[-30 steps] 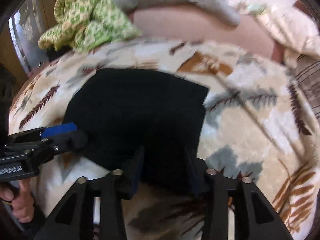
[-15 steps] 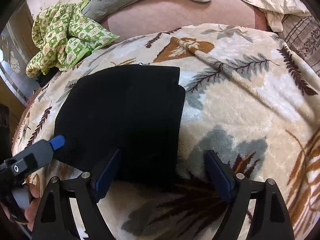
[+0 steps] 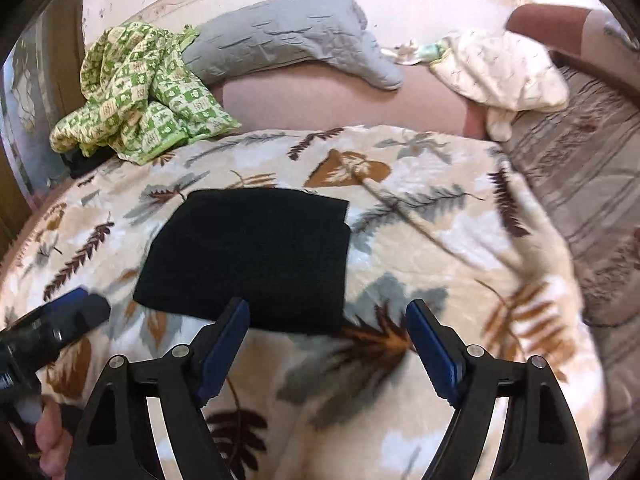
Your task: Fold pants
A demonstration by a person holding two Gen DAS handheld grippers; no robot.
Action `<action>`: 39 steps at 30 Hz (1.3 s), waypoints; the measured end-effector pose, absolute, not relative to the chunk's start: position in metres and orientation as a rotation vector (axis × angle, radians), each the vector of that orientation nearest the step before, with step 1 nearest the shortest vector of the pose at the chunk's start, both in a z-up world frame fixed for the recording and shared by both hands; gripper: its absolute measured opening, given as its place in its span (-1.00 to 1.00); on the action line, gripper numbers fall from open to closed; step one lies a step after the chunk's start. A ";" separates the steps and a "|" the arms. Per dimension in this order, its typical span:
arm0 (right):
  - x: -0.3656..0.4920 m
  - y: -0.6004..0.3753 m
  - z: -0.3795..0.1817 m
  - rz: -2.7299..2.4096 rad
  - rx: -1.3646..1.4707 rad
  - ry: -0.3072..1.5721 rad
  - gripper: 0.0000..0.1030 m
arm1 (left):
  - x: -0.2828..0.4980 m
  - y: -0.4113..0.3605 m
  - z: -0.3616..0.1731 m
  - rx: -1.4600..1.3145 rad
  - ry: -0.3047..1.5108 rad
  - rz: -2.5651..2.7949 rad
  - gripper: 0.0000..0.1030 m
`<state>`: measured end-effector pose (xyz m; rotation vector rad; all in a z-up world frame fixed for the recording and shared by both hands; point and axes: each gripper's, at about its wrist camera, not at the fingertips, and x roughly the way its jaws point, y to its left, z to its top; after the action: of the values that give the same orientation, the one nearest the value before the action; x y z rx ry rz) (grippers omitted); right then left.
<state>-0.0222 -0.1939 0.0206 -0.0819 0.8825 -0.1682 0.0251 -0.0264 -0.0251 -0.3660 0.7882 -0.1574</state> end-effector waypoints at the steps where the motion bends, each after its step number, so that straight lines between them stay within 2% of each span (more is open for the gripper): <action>1: -0.025 -0.193 0.020 -0.170 -0.087 0.881 0.58 | 0.021 -0.027 -0.027 -0.361 0.807 -0.155 0.97; 10: -0.055 -0.179 0.033 -0.117 -0.134 0.767 0.58 | 0.021 -0.054 -0.026 -0.225 0.841 -0.086 0.98; 14: -0.051 -0.172 0.029 -0.112 -0.165 0.780 0.58 | 0.023 -0.068 -0.026 -0.169 0.862 -0.067 0.98; 25: -0.050 -0.189 0.028 -0.119 -0.076 0.790 0.58 | 0.030 -0.070 -0.032 -0.187 0.898 -0.071 0.98; 39: -0.051 -0.184 0.029 -0.115 -0.095 0.781 0.58 | 0.032 -0.067 -0.035 -0.211 0.904 -0.080 0.98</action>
<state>-0.0507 -0.1843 0.0289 -0.0948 0.7806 -0.1150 0.0320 -0.0667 -0.0352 -0.2109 0.9038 -0.0800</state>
